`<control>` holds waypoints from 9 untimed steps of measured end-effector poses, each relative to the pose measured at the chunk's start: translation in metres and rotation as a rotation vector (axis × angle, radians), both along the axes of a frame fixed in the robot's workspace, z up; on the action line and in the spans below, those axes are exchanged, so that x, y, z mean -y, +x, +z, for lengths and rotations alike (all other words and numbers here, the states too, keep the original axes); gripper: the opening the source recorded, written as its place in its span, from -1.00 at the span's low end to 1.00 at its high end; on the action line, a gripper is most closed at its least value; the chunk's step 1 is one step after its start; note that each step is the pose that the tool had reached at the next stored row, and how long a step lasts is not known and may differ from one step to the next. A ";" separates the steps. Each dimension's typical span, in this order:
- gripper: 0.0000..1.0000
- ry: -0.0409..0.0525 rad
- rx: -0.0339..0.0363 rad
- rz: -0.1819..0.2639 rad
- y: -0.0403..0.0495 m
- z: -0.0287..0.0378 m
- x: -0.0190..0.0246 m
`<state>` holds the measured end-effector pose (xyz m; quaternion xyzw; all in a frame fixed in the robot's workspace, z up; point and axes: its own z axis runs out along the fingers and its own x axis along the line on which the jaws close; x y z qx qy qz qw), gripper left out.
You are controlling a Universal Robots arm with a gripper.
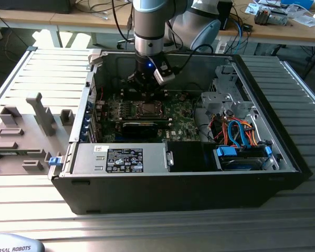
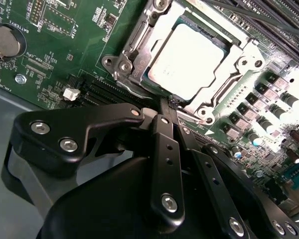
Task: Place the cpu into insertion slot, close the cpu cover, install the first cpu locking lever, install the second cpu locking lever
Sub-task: 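Install the first cpu locking lever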
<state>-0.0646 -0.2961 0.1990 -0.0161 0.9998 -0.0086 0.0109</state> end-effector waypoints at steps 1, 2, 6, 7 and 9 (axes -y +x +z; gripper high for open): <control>-0.79 -0.0001 -0.0002 0.000 0.0003 -0.0001 0.0000; -0.79 -0.0001 -0.0003 0.000 0.0008 -0.0002 0.0000; -0.79 -0.0003 -0.0006 0.000 0.0026 -0.0002 0.0002; -0.79 -0.0005 -0.0008 0.000 0.0033 -0.0001 0.0003; -0.79 -0.0007 -0.0006 0.000 0.0046 -0.0001 0.0003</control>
